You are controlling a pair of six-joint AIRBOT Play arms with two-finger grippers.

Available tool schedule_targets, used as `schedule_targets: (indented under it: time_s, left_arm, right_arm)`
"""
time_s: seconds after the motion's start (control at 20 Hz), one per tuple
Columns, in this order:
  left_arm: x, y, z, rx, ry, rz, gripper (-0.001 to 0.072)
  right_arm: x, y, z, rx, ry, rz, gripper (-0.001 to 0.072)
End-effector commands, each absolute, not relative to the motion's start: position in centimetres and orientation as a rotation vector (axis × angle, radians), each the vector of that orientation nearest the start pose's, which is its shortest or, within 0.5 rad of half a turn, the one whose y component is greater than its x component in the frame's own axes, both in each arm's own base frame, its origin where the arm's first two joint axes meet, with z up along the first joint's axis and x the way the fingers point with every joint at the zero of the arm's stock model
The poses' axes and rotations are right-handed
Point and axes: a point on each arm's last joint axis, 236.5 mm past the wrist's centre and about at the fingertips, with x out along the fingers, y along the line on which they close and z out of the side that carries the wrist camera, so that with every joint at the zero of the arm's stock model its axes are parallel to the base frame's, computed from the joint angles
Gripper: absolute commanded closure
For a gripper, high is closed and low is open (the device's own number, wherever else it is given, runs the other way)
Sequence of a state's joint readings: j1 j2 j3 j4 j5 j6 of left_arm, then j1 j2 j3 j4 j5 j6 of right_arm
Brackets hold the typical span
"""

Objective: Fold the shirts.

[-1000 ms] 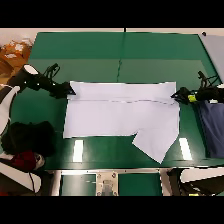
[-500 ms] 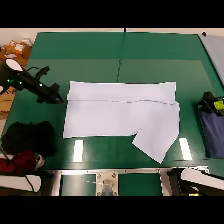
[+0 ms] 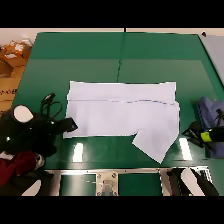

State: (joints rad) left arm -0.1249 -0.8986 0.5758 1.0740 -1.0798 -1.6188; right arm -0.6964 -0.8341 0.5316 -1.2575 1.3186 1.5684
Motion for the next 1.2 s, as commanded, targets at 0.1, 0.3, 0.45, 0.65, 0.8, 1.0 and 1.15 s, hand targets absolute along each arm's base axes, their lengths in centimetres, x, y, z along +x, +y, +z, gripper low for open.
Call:
schedule_targets:
  time_s: [0.1,0.3,0.45,0.65,0.8,1.0,1.15]
  left_arm:
    - [21.0,-12.9,-8.1,-0.571,1.407,-0.155,0.0029]
    - [22.0,-13.3,-9.1,-0.682,1.333,-0.118,0.0030]
    - [22.3,-13.1,-9.6,-0.707,1.308,-0.099,0.0030]
    - [23.6,-12.7,-9.3,-0.715,1.248,-0.084,0.0030]
    - [24.6,-13.1,-8.8,-0.785,1.210,-0.074,0.0030]
    - [24.3,-16.0,-8.1,-0.770,1.195,-0.153,0.0118]
    - [23.6,-17.9,-7.9,-0.726,1.194,-0.217,0.0118]
  right_arm:
    - [14.8,-1.5,-10.3,0.994,1.492,-0.382,0.0306]
    - [15.4,0.0,-11.1,0.992,1.520,-0.332,0.0305]
    - [16.2,1.8,-11.9,1.034,1.548,-0.286,0.0305]
    - [16.5,3.0,-12.4,1.018,1.579,-0.231,0.0307]
    - [16.7,2.9,-12.3,1.006,1.575,-0.220,0.0306]
    - [16.8,2.8,-12.3,1.004,1.568,-0.223,0.0306]
    - [17.2,2.5,-12.5,0.999,1.549,-0.232,0.0307]
